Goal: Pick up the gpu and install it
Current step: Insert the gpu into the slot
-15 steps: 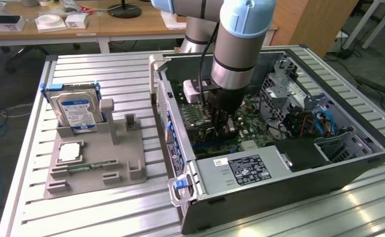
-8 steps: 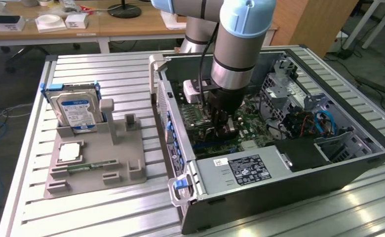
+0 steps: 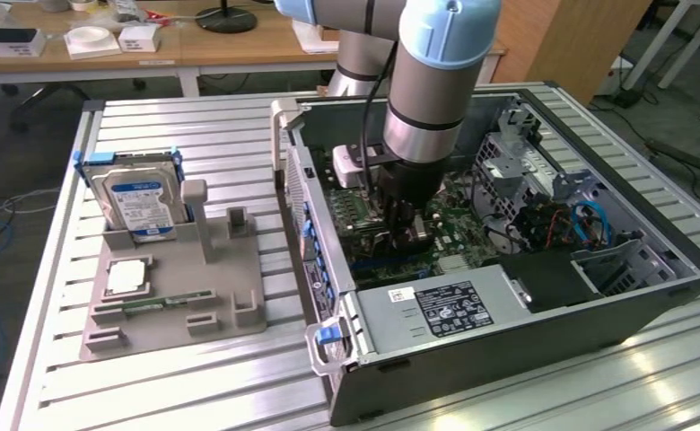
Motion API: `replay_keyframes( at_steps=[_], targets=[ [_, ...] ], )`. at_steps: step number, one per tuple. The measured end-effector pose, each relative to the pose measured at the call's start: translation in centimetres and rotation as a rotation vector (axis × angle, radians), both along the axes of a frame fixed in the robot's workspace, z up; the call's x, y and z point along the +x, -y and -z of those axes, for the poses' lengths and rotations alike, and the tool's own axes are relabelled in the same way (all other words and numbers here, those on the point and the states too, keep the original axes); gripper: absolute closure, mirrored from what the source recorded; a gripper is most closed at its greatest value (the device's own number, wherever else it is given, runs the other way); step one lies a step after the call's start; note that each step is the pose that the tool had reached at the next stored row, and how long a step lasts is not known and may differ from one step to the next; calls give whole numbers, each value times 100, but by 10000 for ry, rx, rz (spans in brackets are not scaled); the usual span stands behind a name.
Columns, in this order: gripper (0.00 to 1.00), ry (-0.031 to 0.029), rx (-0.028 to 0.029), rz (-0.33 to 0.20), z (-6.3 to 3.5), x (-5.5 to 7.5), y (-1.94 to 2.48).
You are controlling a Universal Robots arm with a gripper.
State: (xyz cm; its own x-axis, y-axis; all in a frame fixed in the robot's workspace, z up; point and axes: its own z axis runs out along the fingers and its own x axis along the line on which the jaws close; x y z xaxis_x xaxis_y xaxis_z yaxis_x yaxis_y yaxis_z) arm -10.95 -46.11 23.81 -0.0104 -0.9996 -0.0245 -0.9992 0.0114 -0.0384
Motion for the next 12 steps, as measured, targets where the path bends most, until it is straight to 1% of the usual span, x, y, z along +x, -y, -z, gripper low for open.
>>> replay_keyframes(
  at_steps=[4, 6, 12],
  targets=[
    [73, 0, -2, -2, 4, -20, 1],
    [73, -9, -14, -3, 31, -22, 2],
    [73, -2, -2, 0, 40, -23, 1]
  ],
)
